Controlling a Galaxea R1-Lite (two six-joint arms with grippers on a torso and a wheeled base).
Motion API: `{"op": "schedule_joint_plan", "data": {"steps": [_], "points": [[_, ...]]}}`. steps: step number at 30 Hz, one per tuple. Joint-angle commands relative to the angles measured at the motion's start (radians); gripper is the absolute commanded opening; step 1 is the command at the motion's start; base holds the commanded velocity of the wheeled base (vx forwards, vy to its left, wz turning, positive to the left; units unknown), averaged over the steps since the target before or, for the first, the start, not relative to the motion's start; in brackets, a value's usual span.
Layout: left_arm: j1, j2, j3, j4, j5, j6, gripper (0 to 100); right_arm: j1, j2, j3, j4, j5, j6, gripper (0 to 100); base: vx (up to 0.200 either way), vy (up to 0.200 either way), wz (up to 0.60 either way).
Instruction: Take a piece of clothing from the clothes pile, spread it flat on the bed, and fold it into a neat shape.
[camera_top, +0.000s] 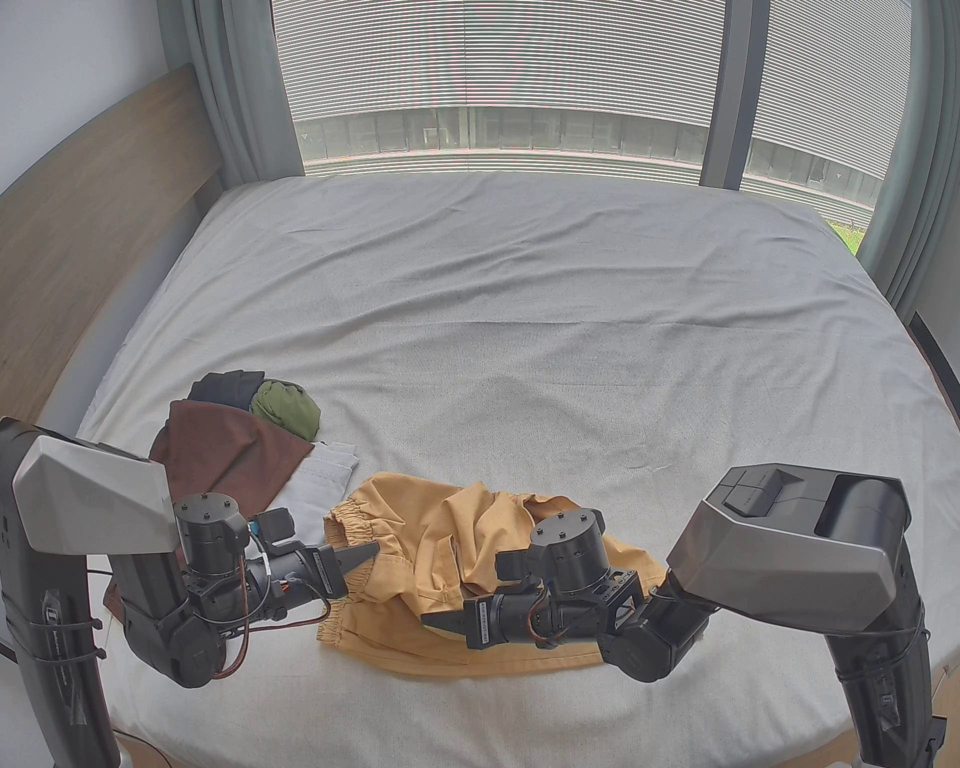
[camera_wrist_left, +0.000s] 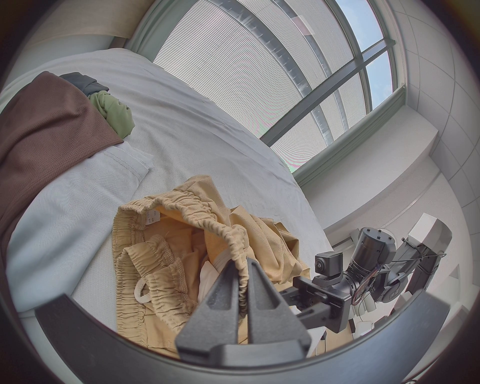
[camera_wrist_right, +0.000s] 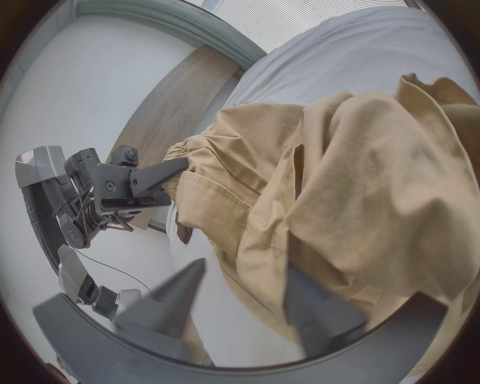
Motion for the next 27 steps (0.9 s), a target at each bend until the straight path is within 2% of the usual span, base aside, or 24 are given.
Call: {"op": "schedule_joint_plan", "data": {"steps": [1,12,13,20,27], "points": [[0.000,0.003,-0.004,-0.001,0.000,0.000,0,-0.003,0.008,0.005,-0.027,0.000,0.002,0,0.000,0.000,0.00],[-0.001,0.026,-0.006,-0.001,0.000,0.000,0,-0.036,-0.031,0.140,-0.215,0.000,0.037,0,0.000,0.000,0.00],[-0.001,0.035,-0.006,-0.001,0.000,0.001,0,-0.061,-0.070,0.198,-0.266,0.001,0.037,0,0.000,0.000,0.00],[-0.001,0.043,-0.006,-0.002,0.000,0.001,0,-0.188,-0.158,0.310,-0.377,0.015,0.037,0,0.000,0.000,0.00],[-0.003,0.045,-0.006,-0.002,0.000,0.001,0,-0.300,-0.161,0.385,-0.524,0.081,0.076,0,0.000,0.000,0.00]]}}
